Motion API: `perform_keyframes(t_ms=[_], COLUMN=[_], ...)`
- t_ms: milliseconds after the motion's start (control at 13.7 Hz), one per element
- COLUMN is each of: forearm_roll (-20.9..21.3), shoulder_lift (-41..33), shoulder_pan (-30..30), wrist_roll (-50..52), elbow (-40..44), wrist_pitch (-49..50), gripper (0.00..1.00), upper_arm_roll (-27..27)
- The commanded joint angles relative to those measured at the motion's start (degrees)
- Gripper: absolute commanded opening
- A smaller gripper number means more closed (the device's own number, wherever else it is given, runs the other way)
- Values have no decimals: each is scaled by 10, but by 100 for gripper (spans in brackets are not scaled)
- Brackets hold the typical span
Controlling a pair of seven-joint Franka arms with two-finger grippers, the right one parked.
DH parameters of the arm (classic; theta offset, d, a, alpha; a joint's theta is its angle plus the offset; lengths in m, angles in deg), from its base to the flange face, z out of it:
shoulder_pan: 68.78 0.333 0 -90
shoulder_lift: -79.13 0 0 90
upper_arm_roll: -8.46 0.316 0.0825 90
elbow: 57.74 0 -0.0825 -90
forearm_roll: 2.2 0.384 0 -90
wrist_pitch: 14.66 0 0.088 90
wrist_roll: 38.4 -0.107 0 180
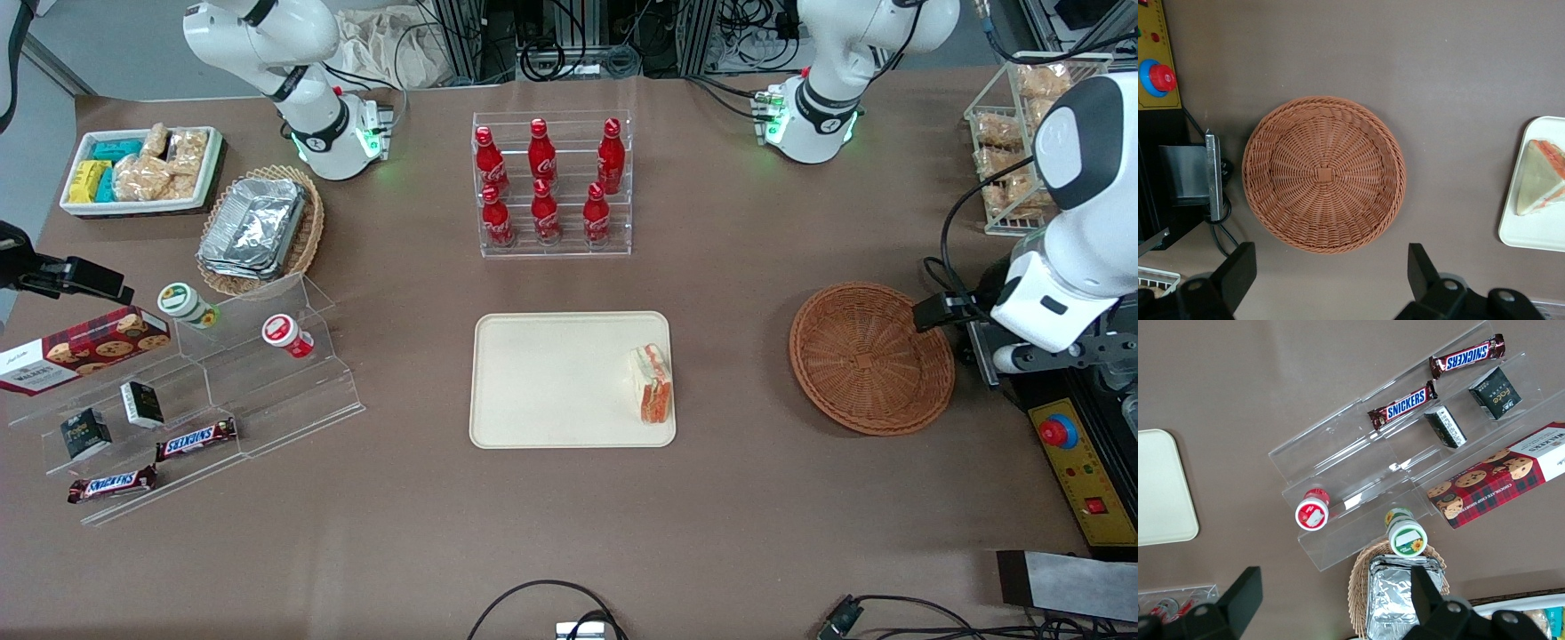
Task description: Place sandwich from basket to tray
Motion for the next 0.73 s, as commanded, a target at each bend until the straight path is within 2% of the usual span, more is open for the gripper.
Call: perform_keyframes(t_ms=[0,659], forearm_roll=[-5,4], shoulder_lift=[9,16], shoulder_pan=[-6,-9], wrist_roll=[1,1], elbow=[20,48], wrist_pitch=[17,25], gripper=[100,100], upper_arm_roll=[1,-15])
